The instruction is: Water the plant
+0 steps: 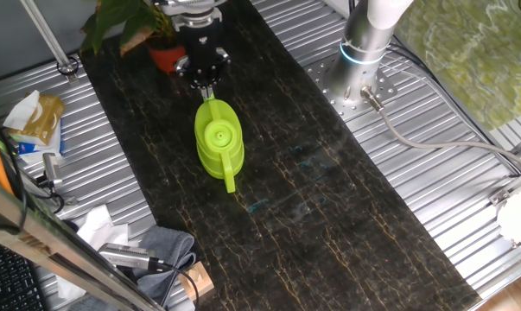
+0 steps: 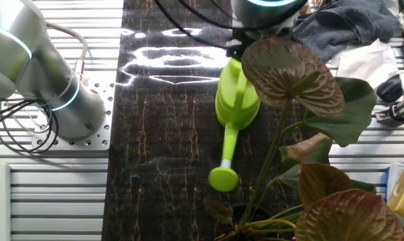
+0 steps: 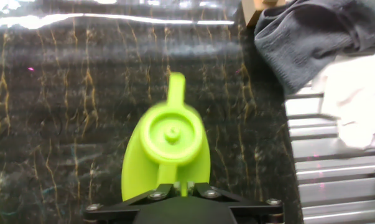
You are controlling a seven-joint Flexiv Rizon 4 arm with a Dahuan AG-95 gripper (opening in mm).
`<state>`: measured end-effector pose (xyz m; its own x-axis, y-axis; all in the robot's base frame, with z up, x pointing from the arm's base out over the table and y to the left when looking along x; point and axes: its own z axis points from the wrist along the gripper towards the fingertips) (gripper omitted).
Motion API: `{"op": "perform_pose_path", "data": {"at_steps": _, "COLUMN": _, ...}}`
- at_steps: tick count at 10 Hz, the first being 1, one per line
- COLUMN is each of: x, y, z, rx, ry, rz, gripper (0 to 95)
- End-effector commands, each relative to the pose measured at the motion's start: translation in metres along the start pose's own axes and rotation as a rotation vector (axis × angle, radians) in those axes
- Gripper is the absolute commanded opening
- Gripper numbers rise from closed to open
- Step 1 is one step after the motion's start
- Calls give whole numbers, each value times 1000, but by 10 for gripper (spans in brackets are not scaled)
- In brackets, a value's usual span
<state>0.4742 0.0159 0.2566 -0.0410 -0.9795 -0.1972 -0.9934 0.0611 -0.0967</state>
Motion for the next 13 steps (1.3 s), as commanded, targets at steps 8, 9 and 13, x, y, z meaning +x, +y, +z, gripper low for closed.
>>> {"op": "perform_pose_path", "data": {"at_steps": 8, "x": -1, "y": -1, "z": -1, "rx": -10, "ry": 61, "rz": 6, "gripper": 0}}
{"op": "perform_pose_path", "data": {"at_steps": 9, "x": -1, "y": -1, "z": -1, "rx": -11, "ry": 65, "rz": 4, "gripper": 0}}
{"op": "perform_pose_path", "data": {"at_steps": 13, "x": -1, "y": -1, "z": -1, "rx": -13, "ry": 142, "rz": -24, "gripper": 0}}
